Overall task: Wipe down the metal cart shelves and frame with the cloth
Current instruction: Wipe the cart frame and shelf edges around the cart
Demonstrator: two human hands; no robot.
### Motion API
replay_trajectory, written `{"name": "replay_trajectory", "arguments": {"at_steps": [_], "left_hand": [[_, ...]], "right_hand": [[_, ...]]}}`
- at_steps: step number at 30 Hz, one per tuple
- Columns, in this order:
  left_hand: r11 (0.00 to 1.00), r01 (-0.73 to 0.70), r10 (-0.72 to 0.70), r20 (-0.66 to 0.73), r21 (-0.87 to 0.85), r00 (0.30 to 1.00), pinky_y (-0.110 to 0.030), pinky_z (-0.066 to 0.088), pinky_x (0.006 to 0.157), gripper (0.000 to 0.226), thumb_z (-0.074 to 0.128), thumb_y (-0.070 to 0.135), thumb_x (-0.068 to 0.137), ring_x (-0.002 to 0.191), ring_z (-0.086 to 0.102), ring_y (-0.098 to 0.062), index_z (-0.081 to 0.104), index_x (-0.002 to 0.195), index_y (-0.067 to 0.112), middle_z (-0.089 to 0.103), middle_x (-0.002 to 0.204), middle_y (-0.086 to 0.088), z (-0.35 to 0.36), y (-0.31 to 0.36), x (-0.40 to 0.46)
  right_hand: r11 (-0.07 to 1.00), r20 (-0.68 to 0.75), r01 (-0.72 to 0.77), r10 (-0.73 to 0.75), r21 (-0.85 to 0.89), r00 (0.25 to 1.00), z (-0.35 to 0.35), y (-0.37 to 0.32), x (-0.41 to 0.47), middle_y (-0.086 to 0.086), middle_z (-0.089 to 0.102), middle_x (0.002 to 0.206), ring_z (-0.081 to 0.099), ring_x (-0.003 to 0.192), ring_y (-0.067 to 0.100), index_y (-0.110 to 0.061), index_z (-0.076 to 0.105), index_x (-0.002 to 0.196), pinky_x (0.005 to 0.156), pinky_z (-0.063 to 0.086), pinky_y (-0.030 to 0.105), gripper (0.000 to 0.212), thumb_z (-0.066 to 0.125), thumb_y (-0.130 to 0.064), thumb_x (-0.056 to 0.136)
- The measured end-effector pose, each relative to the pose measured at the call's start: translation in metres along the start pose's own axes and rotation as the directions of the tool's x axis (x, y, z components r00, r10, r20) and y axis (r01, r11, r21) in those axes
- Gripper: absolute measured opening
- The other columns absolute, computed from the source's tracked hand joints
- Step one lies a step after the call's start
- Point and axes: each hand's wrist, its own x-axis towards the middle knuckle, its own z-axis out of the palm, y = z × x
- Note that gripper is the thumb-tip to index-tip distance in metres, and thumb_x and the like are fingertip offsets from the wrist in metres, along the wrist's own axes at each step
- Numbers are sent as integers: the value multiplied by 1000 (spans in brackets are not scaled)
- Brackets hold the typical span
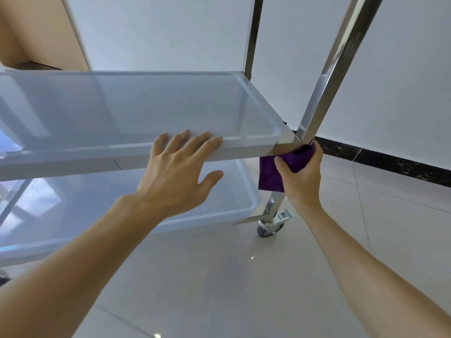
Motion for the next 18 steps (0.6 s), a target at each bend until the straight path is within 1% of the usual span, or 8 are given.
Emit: {"name": "replay_trajectory", "arguments": {"at_steps": [2,4,6,8,11,13,15,18], "left_hand": [[1000,3,-3,-31,5,1000,-55,22,115,61,49,55,93,141,37,-30,39,148,29,44,152,6,4,0,-1],[1000,13,-12,-59,20,998,-55,22,114,61,50,55,93,141,37,-30,39,147,29,44,151,6,7,0,-2],[999,20,-17,-76,32,997,-54,21,114,62,51,55,93,141,37,-30,39,147,29,44,151,7,10,0,-2],[999,18,-15,-92,36,996,-54,22,114,63,53,54,93,141,37,-30,38,148,28,45,151,6,13,-1,-4],[999,7,-2,-98,54,995,-55,22,114,65,57,51,91,141,38,-31,37,148,28,44,152,5,15,-5,-4],[998,8,-4,-82,57,997,-55,20,115,65,58,49,91,142,36,-31,35,149,29,42,153,6,15,-6,-2],[999,15,-11,-76,47,997,-54,19,115,66,58,48,91,143,35,-30,35,150,29,42,153,6,14,-6,-1],[999,10,-6,-84,45,996,-53,19,116,66,59,47,91,143,34,-30,34,150,29,41,154,7,14,-6,-3]], "right_hand": [[1000,-114,14,-12,10,993,13,10,-6,-13,56,130,57,116,5,-32,38,138,91,54,23,69,76,-28,80],[1000,-135,24,-24,0,991,20,26,-16,-14,56,127,58,113,6,-38,39,131,91,54,24,62,75,-27,82],[998,-80,-3,-3,-68,997,20,52,-31,-15,57,122,58,111,6,-40,40,123,92,53,23,56,74,-23,83],[988,-2,-79,80,-136,997,19,82,-50,-12,57,120,58,111,8,-38,41,117,93,52,26,50,74,-20,85],[964,18,-215,220,-158,975,24,107,-63,-1,54,124,59,110,17,-30,40,117,77,46,14,46,73,-20,87],[951,25,-252,260,-180,965,26,107,-57,2,55,125,59,109,18,-27,41,117,69,42,9,45,73,-21,87],[955,46,-233,245,-182,969,21,99,-49,-2,58,123,59,110,16,-26,45,118,73,43,10,45,75,-22,85],[982,40,-159,164,-106,986,15,74,-35,-10,62,118,60,108,6,-27,51,123,83,50,17,48,77,-23,83]]}}
